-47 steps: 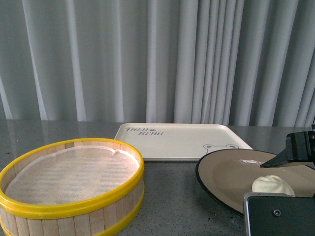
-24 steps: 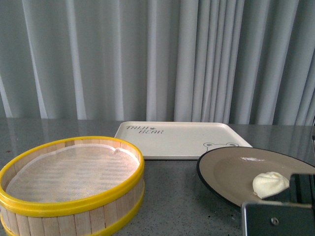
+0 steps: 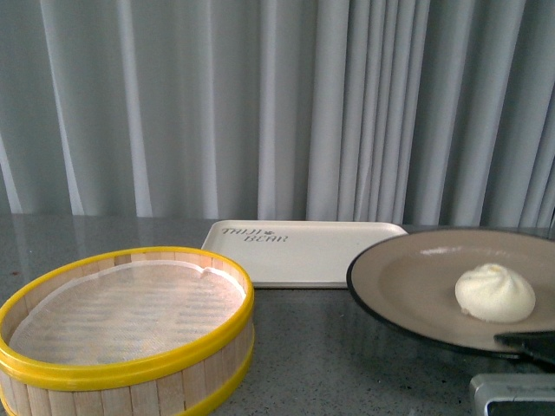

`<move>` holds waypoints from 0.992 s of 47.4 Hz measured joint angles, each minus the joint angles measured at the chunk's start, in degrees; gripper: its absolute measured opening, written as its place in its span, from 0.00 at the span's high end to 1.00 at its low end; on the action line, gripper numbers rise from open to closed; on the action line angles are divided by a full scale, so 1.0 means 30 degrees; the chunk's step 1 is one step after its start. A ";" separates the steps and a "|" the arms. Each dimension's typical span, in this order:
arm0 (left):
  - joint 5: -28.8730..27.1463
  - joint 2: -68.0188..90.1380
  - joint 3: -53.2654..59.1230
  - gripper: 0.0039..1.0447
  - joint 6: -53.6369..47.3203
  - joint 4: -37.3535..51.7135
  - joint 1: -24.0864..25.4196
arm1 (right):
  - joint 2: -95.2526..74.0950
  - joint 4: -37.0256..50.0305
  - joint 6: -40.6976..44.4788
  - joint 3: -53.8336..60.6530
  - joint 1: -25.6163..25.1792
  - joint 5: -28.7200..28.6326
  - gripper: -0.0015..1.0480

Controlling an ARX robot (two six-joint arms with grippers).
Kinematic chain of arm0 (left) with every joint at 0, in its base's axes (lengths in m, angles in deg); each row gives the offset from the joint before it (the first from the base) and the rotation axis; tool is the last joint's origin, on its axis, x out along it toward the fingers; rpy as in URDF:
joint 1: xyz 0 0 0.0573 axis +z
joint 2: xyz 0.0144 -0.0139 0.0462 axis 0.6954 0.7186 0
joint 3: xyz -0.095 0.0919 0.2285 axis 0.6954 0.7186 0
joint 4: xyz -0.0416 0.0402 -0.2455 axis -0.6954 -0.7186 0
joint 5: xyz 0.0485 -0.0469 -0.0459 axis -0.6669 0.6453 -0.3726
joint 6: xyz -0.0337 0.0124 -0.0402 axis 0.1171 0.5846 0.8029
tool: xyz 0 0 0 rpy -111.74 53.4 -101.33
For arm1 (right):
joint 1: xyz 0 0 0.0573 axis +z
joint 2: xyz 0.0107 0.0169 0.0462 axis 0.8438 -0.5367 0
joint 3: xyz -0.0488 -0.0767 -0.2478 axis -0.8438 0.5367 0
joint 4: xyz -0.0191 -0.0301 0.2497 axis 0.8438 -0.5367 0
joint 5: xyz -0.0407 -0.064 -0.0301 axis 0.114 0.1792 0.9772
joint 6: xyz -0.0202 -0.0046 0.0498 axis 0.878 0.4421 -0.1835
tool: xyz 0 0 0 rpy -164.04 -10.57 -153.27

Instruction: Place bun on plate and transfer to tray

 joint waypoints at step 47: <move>0.0000 0.0000 0.0000 0.06 0.0000 0.0000 0.0007 | -1.0018 -0.2943 0.1523 -1.3515 -0.4488 -0.8291 0.98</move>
